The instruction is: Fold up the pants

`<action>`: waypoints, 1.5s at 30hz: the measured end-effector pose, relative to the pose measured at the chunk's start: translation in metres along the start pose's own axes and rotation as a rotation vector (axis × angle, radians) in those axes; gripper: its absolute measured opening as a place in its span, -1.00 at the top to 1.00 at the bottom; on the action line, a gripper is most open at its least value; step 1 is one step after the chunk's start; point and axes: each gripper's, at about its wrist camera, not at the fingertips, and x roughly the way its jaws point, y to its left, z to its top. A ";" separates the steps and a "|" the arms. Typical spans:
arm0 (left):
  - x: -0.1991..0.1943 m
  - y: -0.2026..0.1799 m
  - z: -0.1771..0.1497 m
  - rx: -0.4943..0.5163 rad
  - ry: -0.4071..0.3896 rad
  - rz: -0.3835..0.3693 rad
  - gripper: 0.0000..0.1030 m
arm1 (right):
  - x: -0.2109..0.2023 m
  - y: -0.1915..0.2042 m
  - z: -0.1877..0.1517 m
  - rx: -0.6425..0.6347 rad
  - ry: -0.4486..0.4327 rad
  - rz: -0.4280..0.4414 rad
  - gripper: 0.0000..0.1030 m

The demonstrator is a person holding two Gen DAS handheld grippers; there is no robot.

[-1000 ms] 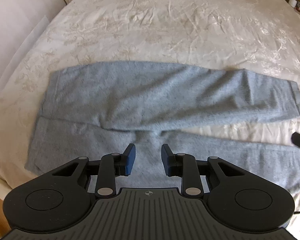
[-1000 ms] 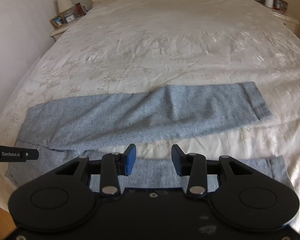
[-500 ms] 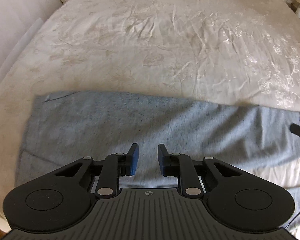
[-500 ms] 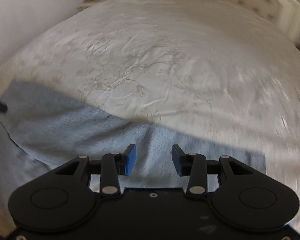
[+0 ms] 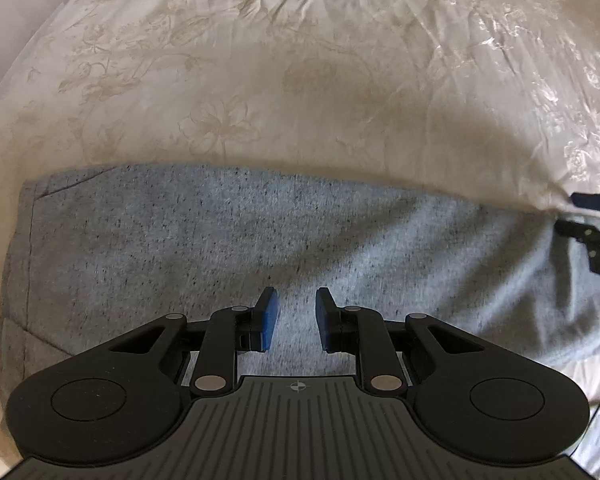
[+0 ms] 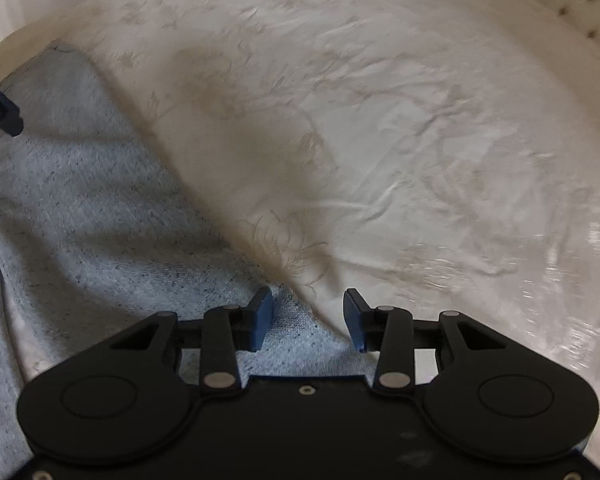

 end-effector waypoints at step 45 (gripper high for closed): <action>0.058 0.015 0.035 -0.215 0.185 -0.226 0.89 | -0.095 0.118 -0.059 -0.068 -0.085 -0.078 0.89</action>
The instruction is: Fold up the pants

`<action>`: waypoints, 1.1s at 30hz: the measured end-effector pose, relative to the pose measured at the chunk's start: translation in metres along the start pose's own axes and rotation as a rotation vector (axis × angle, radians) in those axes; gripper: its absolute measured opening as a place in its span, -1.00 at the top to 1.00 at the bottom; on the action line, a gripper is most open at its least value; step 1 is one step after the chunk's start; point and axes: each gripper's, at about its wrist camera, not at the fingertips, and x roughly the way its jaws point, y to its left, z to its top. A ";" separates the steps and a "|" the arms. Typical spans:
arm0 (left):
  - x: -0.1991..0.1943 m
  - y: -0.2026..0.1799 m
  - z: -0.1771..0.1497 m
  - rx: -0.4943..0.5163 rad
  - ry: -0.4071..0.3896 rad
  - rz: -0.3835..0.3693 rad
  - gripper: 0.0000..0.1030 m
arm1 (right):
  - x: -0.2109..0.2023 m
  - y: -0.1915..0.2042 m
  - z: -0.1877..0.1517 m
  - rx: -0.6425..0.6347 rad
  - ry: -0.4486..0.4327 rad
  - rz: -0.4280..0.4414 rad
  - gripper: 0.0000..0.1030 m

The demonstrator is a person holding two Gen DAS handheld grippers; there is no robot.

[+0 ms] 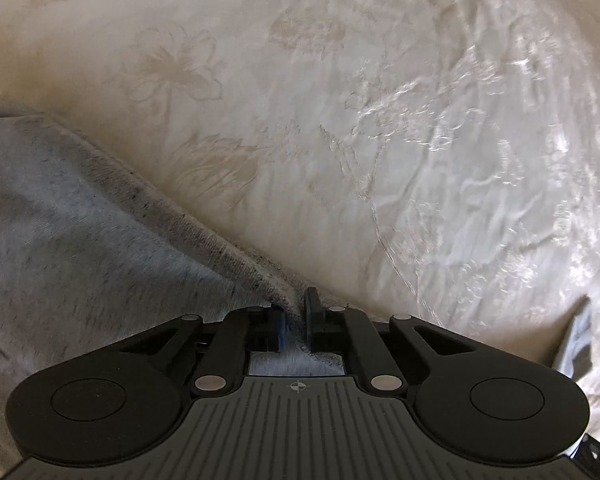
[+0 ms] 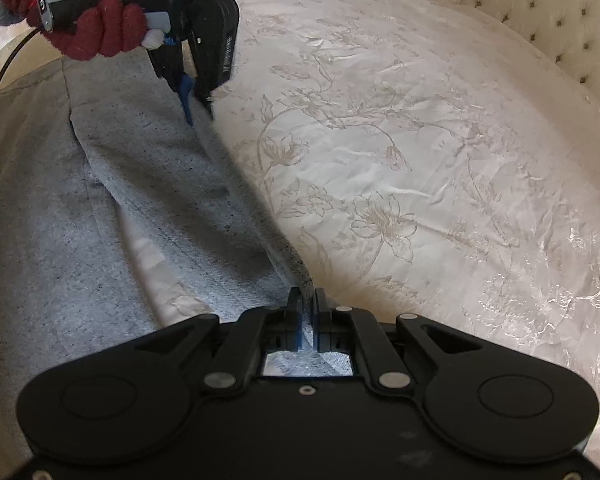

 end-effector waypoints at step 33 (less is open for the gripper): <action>-0.041 0.030 -0.190 0.220 -0.113 0.074 0.92 | -0.006 -0.046 -0.045 0.957 0.106 -0.365 0.43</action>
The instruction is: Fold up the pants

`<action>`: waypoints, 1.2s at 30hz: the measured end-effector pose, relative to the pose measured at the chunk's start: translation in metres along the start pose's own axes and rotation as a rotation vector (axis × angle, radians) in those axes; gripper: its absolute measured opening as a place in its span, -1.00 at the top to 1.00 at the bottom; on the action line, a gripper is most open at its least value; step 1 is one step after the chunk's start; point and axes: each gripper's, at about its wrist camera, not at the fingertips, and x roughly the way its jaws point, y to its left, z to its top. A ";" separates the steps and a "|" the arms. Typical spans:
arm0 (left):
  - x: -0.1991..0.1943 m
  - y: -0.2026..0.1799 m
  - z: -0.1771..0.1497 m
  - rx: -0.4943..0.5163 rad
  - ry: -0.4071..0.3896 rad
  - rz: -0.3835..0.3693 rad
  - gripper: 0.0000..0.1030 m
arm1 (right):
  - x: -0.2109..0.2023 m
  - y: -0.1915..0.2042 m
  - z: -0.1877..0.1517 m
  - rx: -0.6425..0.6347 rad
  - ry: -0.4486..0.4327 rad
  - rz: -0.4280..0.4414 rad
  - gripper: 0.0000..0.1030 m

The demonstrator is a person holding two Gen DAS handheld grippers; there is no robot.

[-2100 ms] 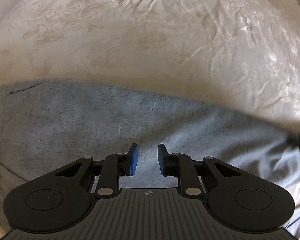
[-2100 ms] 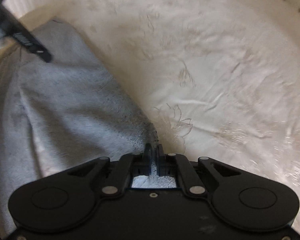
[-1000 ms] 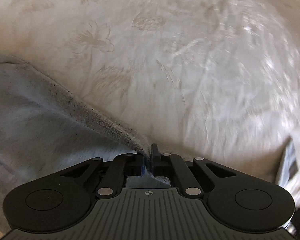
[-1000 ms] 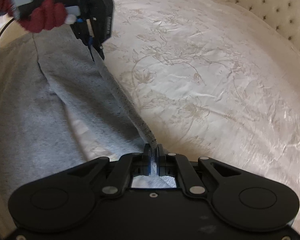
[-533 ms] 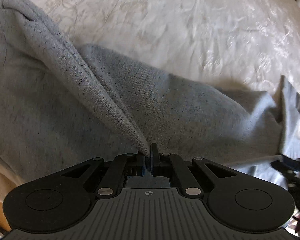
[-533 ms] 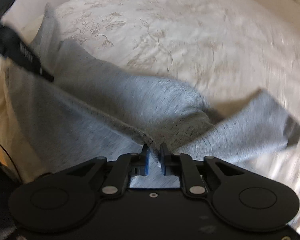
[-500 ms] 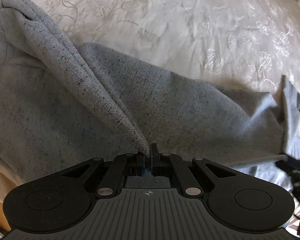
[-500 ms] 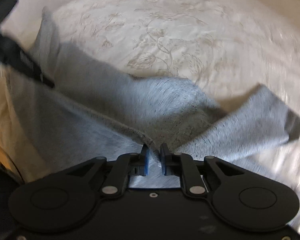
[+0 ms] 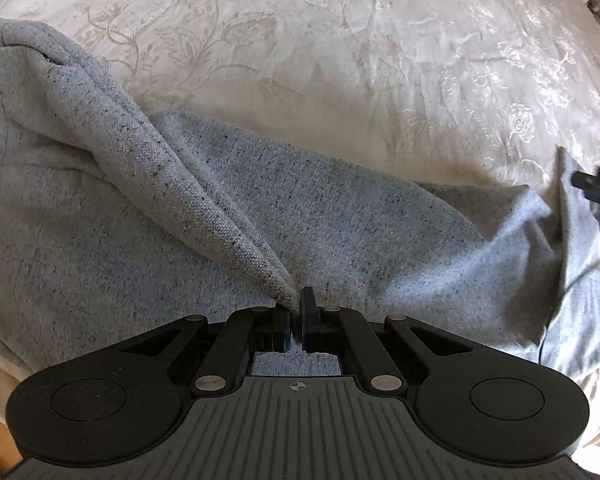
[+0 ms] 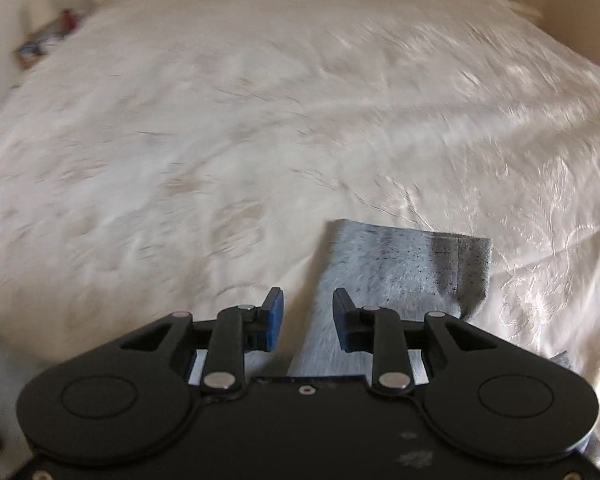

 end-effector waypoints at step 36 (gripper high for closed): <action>-0.031 -0.015 -0.077 0.098 -0.088 0.069 0.93 | -0.095 -0.186 -0.163 0.510 0.052 -0.086 0.95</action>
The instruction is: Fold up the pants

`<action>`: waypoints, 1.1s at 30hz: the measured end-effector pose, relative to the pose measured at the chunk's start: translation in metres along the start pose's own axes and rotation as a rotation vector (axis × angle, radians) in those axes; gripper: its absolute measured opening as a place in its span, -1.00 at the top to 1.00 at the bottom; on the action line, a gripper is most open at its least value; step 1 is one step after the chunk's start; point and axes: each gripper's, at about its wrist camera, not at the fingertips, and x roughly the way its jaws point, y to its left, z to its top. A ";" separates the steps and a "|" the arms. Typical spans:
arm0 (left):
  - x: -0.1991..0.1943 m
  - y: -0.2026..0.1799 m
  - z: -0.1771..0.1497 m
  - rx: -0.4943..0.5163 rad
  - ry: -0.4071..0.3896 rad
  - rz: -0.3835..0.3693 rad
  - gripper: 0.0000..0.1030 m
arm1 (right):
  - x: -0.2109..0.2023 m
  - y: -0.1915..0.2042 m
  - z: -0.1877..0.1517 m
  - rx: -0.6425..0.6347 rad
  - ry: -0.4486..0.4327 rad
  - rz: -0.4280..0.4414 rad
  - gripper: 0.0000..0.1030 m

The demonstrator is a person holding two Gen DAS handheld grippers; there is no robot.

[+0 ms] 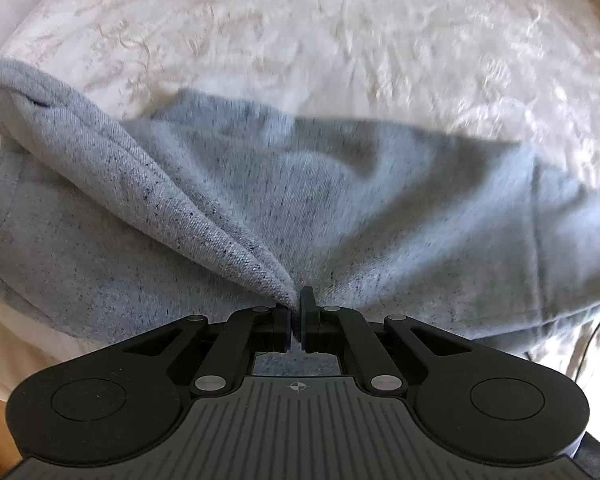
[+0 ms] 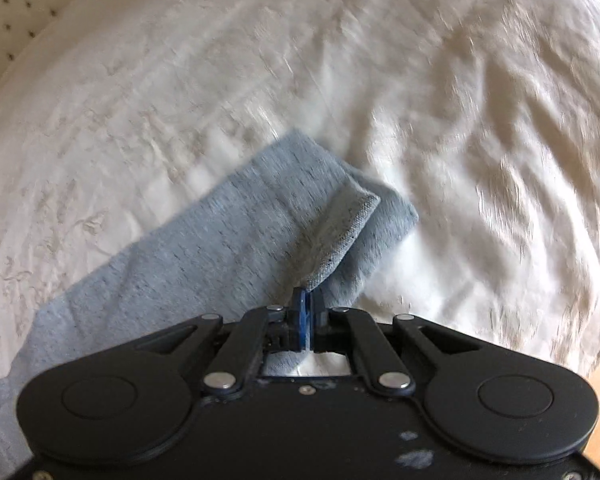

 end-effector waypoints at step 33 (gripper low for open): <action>-0.002 -0.007 -0.023 -0.151 -0.019 0.068 0.92 | -0.020 -0.024 0.038 -0.136 -0.160 0.049 0.91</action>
